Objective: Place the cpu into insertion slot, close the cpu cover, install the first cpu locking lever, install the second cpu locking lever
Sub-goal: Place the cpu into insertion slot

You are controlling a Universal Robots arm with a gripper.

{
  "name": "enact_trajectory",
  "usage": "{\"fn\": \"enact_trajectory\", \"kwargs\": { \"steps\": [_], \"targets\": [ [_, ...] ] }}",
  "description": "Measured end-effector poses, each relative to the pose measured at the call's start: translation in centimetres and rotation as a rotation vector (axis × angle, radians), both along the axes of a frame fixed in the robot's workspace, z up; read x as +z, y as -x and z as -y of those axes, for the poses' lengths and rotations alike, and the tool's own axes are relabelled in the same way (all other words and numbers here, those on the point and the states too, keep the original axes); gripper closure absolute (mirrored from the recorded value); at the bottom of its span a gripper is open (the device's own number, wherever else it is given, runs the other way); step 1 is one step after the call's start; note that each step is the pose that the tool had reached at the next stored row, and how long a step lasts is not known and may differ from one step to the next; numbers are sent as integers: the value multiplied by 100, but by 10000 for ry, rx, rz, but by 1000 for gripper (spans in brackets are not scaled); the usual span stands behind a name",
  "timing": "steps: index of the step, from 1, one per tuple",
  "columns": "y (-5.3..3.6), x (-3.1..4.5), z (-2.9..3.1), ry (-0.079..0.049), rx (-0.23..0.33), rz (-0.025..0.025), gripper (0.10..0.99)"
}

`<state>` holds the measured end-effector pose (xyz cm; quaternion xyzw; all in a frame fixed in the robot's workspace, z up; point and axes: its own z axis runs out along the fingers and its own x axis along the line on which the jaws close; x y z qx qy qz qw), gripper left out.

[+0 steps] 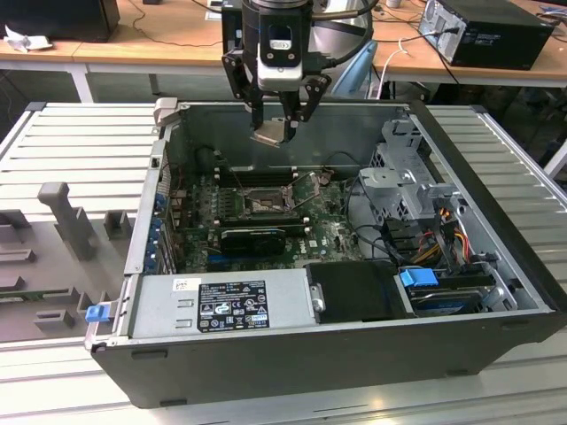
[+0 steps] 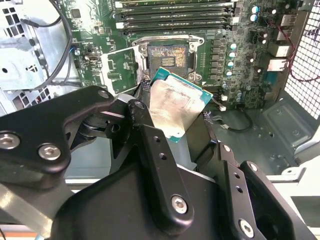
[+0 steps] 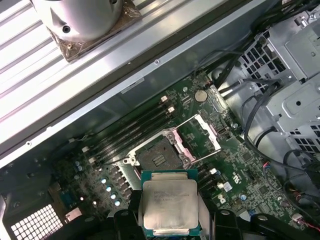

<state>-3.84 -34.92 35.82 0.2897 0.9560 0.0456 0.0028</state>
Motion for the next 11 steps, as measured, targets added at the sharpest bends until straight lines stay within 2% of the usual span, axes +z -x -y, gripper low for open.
{"fn": "enact_trajectory", "kwargs": {
  "steps": [11],
  "targets": [
    [0, 0, 0, 0, -426, 1, 557]
  ]
}}
